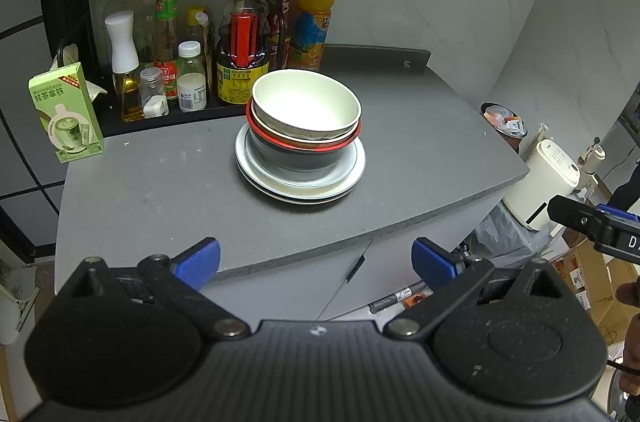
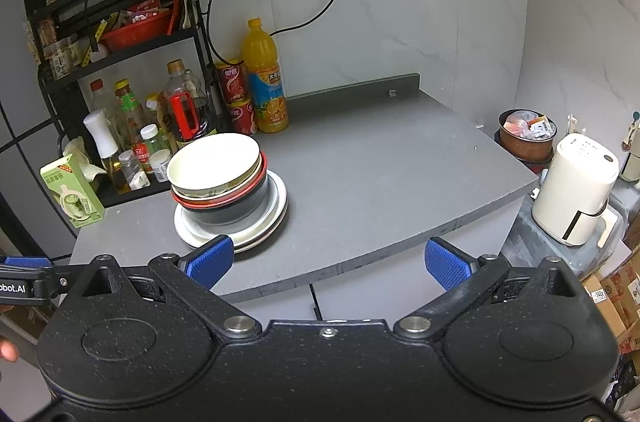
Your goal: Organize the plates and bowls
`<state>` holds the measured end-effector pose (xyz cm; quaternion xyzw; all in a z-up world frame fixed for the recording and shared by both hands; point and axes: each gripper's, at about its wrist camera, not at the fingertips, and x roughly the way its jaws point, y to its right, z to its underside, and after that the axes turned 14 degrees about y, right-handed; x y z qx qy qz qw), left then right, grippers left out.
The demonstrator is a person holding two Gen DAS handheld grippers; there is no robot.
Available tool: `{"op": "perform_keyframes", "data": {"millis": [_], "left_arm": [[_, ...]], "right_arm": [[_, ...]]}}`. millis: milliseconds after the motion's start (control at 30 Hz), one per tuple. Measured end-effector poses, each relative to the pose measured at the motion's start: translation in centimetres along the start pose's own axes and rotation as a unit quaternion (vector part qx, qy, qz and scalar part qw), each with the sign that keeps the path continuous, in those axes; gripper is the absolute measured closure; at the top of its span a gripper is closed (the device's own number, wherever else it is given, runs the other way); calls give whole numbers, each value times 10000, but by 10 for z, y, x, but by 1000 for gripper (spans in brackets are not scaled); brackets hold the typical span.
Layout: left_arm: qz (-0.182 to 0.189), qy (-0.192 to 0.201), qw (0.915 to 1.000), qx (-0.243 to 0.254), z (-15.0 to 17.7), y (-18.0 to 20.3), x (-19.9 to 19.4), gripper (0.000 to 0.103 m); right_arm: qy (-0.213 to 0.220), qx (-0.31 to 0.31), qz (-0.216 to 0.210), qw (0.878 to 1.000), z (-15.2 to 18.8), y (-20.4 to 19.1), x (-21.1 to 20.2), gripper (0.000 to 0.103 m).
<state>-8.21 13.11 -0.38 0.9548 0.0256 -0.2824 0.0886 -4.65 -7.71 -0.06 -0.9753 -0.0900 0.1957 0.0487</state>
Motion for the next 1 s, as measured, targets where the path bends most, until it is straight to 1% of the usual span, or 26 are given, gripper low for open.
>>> {"op": "perform_keyframes", "data": {"millis": [200,300,433,767,1000], "left_arm": [[16,24,10000,84,0,4,1,2],[-47,21,9998,176,1,6,4,2],[-23,-28,9999,100,1,6,6,2],[-40,-5,9999,147,-2,8,3,2],[-49,-77,9999,132,-2,9,6,2]], "right_arm": [[16,-25,13,10000,-1,1,1,0],[14,-27,24,10000,-1,3,1,0],[34,-23,32,10000,-1,3,0,0],[17,38,21,10000,-2,8,0,0],[1,74,26,10000,0,8,0,0]]}}
